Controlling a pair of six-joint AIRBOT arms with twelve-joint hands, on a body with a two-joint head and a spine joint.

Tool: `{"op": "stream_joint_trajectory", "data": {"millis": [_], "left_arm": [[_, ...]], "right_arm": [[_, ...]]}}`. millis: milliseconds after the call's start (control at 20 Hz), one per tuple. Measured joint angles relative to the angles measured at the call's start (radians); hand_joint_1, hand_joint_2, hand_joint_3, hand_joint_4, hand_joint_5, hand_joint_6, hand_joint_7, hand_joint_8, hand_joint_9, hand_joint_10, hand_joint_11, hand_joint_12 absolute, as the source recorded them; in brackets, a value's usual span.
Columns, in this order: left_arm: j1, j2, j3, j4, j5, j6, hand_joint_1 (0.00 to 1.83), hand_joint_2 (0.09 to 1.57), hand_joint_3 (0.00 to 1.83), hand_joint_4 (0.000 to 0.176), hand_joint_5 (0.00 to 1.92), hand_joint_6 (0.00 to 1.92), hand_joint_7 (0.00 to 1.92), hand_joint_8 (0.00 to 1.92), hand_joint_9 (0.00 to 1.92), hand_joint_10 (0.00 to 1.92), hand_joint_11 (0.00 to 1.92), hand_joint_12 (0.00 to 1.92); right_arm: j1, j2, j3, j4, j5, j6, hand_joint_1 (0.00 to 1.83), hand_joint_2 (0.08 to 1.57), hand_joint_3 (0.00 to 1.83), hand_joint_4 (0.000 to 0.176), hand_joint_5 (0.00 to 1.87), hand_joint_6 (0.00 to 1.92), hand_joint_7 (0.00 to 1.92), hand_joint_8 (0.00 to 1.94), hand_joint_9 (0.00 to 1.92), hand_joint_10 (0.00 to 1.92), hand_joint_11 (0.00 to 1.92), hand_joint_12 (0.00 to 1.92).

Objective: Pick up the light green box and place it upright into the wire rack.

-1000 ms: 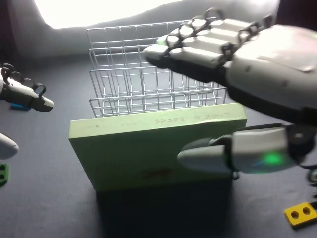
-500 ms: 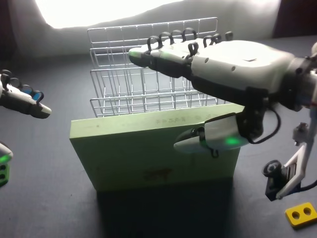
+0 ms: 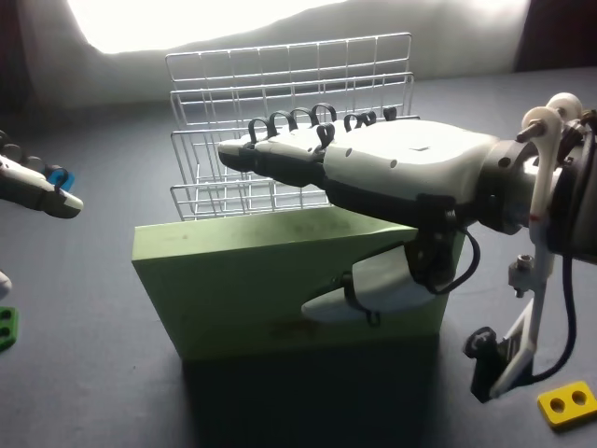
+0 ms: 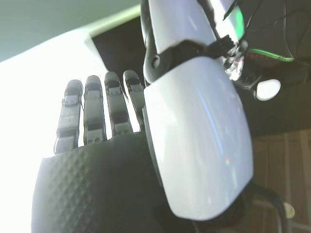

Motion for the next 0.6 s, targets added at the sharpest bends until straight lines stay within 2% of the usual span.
{"op": "stream_joint_trajectory", "data": {"millis": [200,450,500,600], "left_arm": [[-0.007,0.001,-0.019,-0.001,-0.003,0.000,0.59,1.26,0.00,0.005,0.19,0.00,0.23,0.00,0.19,0.00,0.00,0.70],[-0.007,0.005,-0.019,0.000,-0.002,0.000,0.55,1.27,0.00,0.010,0.19,0.00,0.22,0.00,0.21,0.01,0.00,0.70],[-0.007,0.005,-0.019,0.000,-0.003,0.000,0.48,1.30,0.01,0.013,0.16,0.00,0.22,0.00,0.21,0.00,0.00,0.63],[-0.007,0.005,-0.019,0.000,-0.002,0.000,0.48,1.31,0.01,0.012,0.17,0.00,0.22,0.00,0.18,0.01,0.00,0.52]], "right_arm": [[-0.010,-0.026,0.029,0.001,0.008,-0.002,1.05,1.01,0.00,0.000,0.00,0.00,0.00,0.00,0.00,0.00,0.00,0.00],[-0.029,-0.055,0.051,0.012,0.014,-0.003,1.04,1.01,0.00,0.000,0.00,0.00,0.00,0.00,0.00,0.00,0.00,0.00],[-0.029,-0.058,0.051,0.012,0.016,-0.003,1.01,1.03,0.00,0.000,0.00,0.00,0.00,0.00,0.00,0.00,0.00,0.00],[-0.029,-0.072,0.062,0.012,0.023,-0.003,1.02,1.02,0.00,0.000,0.00,0.00,0.00,0.00,0.00,0.00,0.00,0.00]]}}
